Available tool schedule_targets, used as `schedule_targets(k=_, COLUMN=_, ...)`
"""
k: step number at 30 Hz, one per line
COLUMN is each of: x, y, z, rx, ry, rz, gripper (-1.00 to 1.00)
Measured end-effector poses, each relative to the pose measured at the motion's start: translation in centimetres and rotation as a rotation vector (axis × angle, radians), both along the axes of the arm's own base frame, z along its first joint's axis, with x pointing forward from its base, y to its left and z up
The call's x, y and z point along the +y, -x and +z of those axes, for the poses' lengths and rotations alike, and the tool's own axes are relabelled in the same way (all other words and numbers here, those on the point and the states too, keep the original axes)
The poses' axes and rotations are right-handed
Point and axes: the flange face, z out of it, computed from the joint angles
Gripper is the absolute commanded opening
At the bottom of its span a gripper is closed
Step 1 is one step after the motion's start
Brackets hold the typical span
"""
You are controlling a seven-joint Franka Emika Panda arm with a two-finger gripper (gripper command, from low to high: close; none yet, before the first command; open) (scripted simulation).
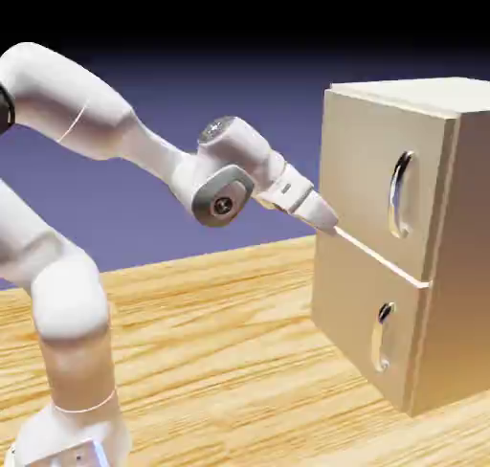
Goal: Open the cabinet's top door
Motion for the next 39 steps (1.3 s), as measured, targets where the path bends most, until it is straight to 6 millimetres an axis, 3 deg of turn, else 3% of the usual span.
schedule_targets(k=10, x=1.2, y=1.0, z=4.9, rx=-0.118, ry=0.397, rz=0.358, gripper=0.00)
schedule_targets(k=20, x=0.8, y=2.5, z=8.2, rx=-0.230, ry=0.821, rz=0.640, gripper=0.00)
schedule_targets(k=30, x=-1.1, y=3.6, z=9.6, rx=-0.313, ry=1.263, rz=0.848, gripper=0.00)
schedule_targets(k=39, x=-3.7, y=3.7, z=9.3, rx=-0.347, ry=1.668, rz=0.978, gripper=0.00)
